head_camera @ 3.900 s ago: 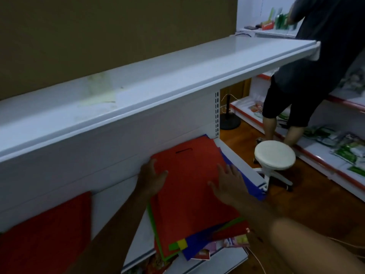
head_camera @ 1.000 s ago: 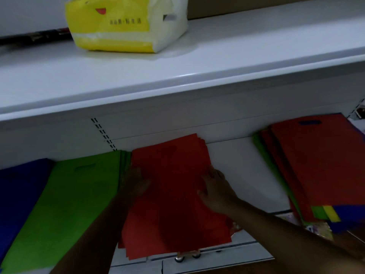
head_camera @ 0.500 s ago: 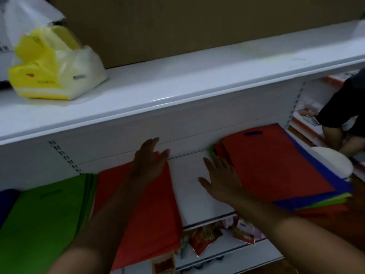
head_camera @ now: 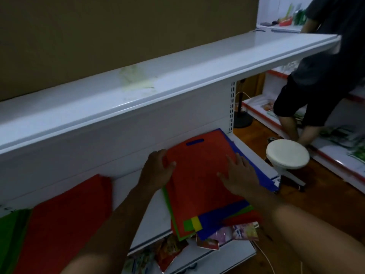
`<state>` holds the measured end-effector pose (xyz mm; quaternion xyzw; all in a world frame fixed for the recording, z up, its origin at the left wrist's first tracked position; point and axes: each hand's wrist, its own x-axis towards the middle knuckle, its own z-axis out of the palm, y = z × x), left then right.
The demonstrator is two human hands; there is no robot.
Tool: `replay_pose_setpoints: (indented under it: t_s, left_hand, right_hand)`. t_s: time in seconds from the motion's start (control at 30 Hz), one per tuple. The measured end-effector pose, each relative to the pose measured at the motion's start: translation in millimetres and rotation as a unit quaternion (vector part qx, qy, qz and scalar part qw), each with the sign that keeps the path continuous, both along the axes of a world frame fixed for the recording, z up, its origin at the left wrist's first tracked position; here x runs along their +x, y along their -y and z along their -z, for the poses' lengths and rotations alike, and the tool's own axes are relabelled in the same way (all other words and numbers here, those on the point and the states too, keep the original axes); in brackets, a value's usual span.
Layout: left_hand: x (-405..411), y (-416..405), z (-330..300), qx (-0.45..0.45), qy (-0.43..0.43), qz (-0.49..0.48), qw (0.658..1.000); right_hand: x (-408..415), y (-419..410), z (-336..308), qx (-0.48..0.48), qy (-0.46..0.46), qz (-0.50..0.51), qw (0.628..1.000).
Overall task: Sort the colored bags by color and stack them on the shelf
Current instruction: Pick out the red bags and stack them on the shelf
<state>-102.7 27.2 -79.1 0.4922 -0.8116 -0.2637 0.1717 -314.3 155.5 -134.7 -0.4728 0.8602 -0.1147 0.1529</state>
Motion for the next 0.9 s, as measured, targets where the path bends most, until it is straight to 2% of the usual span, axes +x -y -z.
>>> replay_pose_setpoints:
  t_s: [0.13,0.27,0.43,0.6,0.7,0.83,0.9]
  left_hand:
    - [-17,0,25,0.085,0.003,-0.008,0.996]
    - [-24,-1,48,0.176,0.002,-0.055,0.983]
    - [-18,5,63,0.166,0.002,-0.111,0.98]
    - [-17,4,50,0.147,-0.108,-0.214,0.96]
    - [-13,5,39,0.242,-0.211,-0.194,0.927]
    - [-4,5,23,0.237,-0.268,-0.135,0.924]
    - [5,4,12,0.249,-0.315,-0.128,0.907]
  right_hand:
    - [-26,-5,16,0.026,0.014,0.009,1.0]
    - [-27,-5,29,0.012,0.007,-0.015,1.0]
    - [-16,-3,30,-0.02,0.011,-0.036,0.999]
    - [-6,-1,31,-0.054,-0.005,-0.06,0.997]
    - [-4,1,29,-0.048,-0.004,-0.065,0.997]
    - [2,7,27,-0.08,0.038,-0.05,0.995]
    - [9,13,23,-0.106,0.091,-0.036,0.99]
